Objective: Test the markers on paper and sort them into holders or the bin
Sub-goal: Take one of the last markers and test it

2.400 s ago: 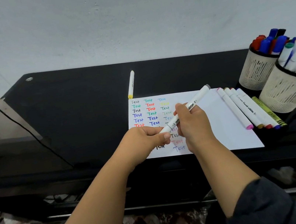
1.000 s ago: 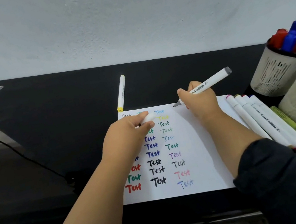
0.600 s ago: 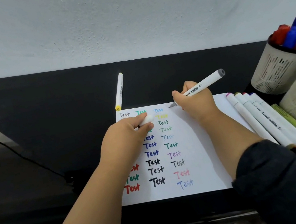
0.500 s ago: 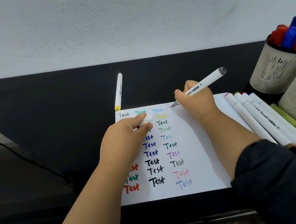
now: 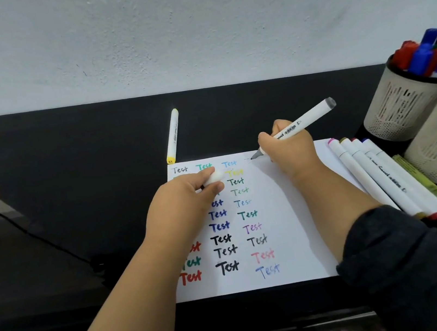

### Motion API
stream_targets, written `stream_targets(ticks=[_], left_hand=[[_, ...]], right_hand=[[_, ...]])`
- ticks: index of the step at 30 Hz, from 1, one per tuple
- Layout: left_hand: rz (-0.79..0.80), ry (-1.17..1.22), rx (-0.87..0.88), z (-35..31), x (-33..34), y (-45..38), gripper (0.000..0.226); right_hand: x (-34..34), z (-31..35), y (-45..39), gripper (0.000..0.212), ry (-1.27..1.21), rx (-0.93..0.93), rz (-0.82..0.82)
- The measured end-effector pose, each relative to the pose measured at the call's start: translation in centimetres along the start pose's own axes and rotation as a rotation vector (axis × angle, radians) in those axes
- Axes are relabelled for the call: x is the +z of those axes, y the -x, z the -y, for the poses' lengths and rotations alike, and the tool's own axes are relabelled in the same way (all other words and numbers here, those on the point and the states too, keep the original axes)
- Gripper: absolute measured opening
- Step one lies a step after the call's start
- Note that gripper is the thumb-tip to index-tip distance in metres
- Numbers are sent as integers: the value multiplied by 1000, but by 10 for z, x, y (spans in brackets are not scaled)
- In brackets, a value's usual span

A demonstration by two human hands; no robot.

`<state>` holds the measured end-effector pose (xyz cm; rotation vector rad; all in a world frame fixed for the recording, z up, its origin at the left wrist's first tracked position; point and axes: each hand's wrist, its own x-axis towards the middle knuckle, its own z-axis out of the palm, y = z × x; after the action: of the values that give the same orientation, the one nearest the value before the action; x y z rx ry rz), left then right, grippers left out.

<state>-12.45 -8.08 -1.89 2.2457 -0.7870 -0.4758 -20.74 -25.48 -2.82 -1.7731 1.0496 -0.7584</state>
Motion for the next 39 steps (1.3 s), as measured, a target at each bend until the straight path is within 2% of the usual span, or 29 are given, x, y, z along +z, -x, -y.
stream_targets(ticks=[14,34,39], left_hand=[[8,8,3,1,1,0,39],[1,26,3,1,1,0,38],[10,23,-6,1,1,-1,38]], right_hand=[[1,-1,2,38,15,-24,13],[-1,-2,3,38,-12,-32,-69],[-1,-1,3,37,-12,-8,-41]])
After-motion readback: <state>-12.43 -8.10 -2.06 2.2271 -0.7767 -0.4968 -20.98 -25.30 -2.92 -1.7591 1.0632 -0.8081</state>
